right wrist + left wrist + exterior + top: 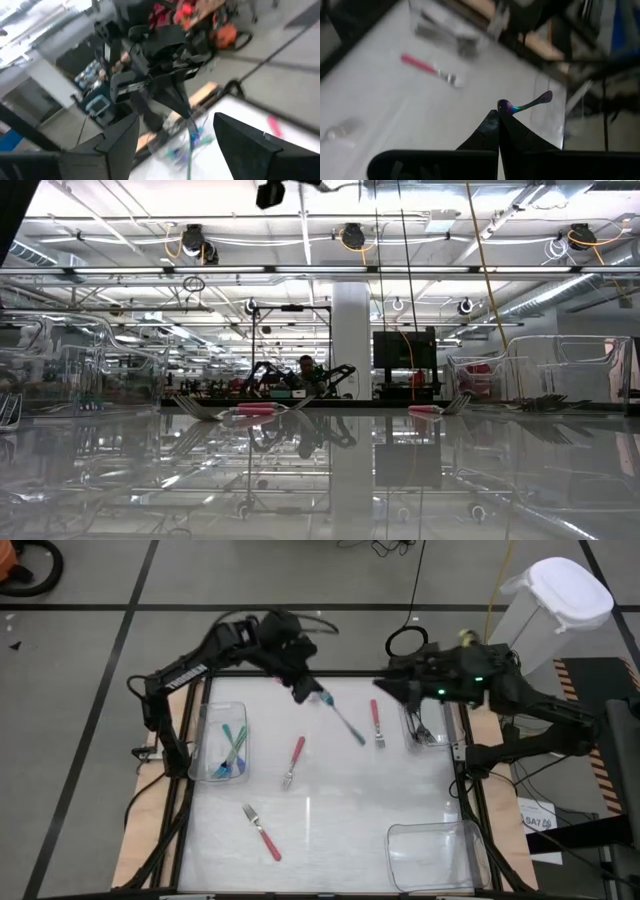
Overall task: Sort silverware by color (type)
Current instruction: Put the blue fork into the left transparent bin
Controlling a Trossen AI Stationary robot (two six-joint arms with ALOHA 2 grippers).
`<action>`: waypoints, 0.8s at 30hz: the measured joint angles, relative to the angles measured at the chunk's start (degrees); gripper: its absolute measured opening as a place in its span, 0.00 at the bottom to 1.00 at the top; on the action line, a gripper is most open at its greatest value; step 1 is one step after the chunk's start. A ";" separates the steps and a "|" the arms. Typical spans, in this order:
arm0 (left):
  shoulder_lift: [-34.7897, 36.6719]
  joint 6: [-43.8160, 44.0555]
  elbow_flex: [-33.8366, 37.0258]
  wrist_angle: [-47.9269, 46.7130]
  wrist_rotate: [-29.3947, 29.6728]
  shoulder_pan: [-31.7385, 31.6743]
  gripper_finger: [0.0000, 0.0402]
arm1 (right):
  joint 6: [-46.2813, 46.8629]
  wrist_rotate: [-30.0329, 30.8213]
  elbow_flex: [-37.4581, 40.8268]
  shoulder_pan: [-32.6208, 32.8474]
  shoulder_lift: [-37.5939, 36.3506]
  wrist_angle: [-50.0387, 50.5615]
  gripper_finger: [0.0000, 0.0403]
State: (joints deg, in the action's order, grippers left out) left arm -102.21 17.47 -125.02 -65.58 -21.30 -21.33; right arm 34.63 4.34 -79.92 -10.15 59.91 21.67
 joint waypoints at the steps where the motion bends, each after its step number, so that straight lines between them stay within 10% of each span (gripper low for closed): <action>1: 0.00 0.77 -1.02 0.81 0.45 -0.32 0.00 | -0.82 0.74 0.00 -0.02 -0.97 0.00 0.62; 24: 0.00 12.21 -8.78 30.30 16.13 -0.81 0.00 | -26.00 13.19 -0.02 -0.02 -11.00 -5.74 0.62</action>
State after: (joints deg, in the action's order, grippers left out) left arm -102.21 29.67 -133.80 -35.28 -5.17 -22.14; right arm 8.62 17.53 -79.94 -10.17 48.91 15.93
